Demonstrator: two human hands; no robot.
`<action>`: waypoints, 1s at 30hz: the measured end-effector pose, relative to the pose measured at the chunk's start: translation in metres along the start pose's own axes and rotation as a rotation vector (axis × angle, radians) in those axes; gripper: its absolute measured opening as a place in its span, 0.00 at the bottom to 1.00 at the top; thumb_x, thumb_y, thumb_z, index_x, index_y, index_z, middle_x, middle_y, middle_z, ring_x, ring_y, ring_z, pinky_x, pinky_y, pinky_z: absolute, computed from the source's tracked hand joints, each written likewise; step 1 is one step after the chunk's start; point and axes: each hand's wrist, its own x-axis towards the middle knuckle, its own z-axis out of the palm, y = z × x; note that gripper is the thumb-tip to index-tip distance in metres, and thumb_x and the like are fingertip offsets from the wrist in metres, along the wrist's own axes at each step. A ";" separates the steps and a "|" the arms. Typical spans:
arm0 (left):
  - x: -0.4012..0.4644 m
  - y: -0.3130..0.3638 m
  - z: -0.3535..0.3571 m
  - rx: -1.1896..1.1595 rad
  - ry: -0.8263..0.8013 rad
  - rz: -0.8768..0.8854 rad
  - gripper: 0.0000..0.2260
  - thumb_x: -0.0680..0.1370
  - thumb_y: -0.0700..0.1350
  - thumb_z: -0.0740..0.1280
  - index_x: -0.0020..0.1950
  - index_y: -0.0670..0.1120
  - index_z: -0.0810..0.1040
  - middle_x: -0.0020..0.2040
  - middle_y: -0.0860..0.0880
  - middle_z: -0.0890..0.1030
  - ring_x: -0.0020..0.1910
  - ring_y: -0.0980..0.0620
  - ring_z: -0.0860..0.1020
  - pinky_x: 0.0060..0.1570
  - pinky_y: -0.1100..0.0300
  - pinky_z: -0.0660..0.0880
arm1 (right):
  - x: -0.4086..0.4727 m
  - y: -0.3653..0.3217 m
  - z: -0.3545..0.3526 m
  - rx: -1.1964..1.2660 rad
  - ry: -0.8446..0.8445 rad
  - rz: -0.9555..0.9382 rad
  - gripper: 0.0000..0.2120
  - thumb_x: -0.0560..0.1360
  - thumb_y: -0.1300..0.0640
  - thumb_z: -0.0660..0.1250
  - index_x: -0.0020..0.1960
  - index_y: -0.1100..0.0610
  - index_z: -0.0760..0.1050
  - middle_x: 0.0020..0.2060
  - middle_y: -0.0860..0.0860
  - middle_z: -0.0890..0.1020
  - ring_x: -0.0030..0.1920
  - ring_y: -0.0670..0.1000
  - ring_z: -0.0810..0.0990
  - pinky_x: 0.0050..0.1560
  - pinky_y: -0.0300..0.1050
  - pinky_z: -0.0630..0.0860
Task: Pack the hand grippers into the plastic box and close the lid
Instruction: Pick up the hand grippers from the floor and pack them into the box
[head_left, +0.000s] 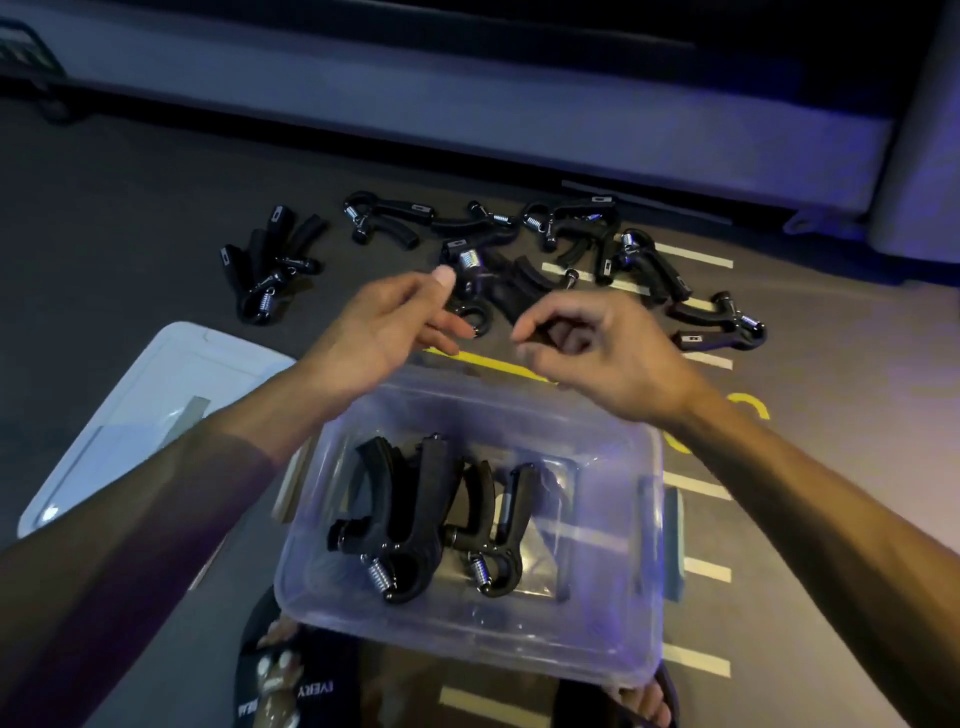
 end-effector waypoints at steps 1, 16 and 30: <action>-0.004 0.004 0.002 -0.053 -0.005 -0.035 0.21 0.84 0.59 0.58 0.53 0.44 0.79 0.44 0.44 0.87 0.41 0.45 0.84 0.53 0.53 0.78 | -0.008 -0.008 0.009 -0.079 -0.008 -0.065 0.04 0.72 0.55 0.75 0.47 0.51 0.83 0.33 0.52 0.78 0.31 0.44 0.72 0.34 0.41 0.70; -0.042 0.001 0.009 -0.101 -0.213 0.146 0.18 0.81 0.48 0.60 0.54 0.32 0.76 0.34 0.48 0.77 0.28 0.54 0.74 0.33 0.64 0.74 | -0.023 -0.031 -0.008 0.210 0.309 0.264 0.12 0.79 0.43 0.64 0.48 0.50 0.77 0.40 0.49 0.80 0.31 0.45 0.74 0.32 0.40 0.69; -0.056 0.003 0.004 -0.012 -0.373 0.225 0.11 0.72 0.40 0.74 0.54 0.43 0.81 0.52 0.48 0.86 0.50 0.45 0.84 0.53 0.54 0.81 | -0.034 -0.003 -0.015 0.481 -0.138 0.602 0.27 0.77 0.48 0.69 0.60 0.72 0.73 0.35 0.54 0.78 0.28 0.48 0.72 0.24 0.37 0.69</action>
